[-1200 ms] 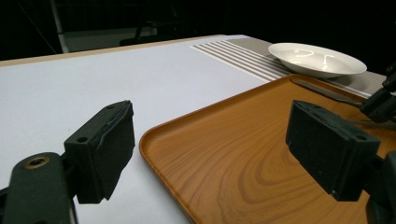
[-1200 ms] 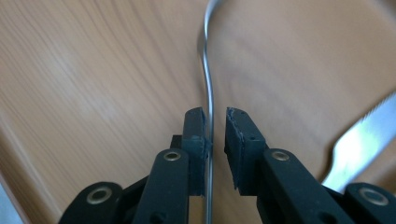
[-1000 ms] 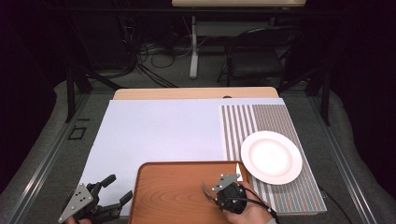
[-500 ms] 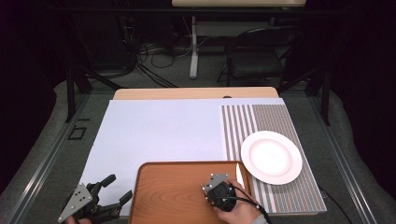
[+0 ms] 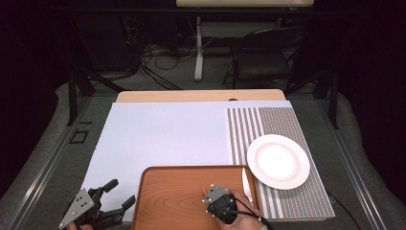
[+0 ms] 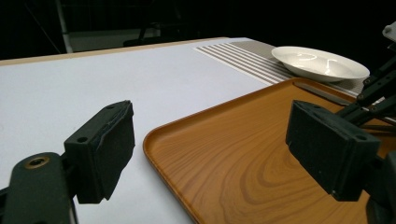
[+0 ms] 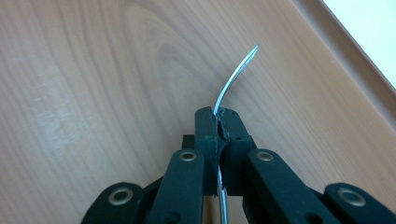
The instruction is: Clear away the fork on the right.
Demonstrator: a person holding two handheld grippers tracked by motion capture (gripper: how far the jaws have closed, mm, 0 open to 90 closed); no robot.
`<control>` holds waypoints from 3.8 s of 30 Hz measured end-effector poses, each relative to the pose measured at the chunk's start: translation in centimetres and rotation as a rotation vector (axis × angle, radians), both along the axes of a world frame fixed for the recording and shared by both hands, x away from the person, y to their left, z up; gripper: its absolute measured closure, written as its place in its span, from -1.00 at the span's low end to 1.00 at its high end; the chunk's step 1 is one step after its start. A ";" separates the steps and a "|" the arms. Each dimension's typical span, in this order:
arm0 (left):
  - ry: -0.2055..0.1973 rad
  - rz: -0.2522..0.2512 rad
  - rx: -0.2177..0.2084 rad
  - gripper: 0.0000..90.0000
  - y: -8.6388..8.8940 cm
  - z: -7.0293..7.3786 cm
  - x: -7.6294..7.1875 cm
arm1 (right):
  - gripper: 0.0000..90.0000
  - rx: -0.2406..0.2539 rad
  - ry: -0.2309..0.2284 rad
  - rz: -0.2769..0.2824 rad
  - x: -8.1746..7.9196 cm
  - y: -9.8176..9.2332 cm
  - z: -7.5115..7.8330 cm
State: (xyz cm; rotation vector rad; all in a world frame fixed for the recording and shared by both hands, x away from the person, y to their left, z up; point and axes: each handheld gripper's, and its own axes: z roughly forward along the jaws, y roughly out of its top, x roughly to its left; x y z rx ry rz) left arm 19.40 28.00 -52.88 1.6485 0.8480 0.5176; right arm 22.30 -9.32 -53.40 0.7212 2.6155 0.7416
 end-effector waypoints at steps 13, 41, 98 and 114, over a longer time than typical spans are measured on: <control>0.001 0.005 0.004 -0.65 -0.1 0.0 0.0 | 0.72 0.042 0.048 0.031 0.1 -0.2 -0.1; 0.001 0.006 0.000 -0.65 0.0 0.0 -0.1 | 1.00 0.068 0.185 -0.012 1.6 -3.6 -0.1; 0.017 0.016 0.002 -0.65 0.0 -0.3 0.5 | -0.71 0.244 -0.094 -0.279 1.9 -13.9 4.0; 0.020 0.010 0.004 -0.65 0.0 -0.3 0.6 | -1.00 0.190 -0.127 -0.388 2.1 -16.9 4.0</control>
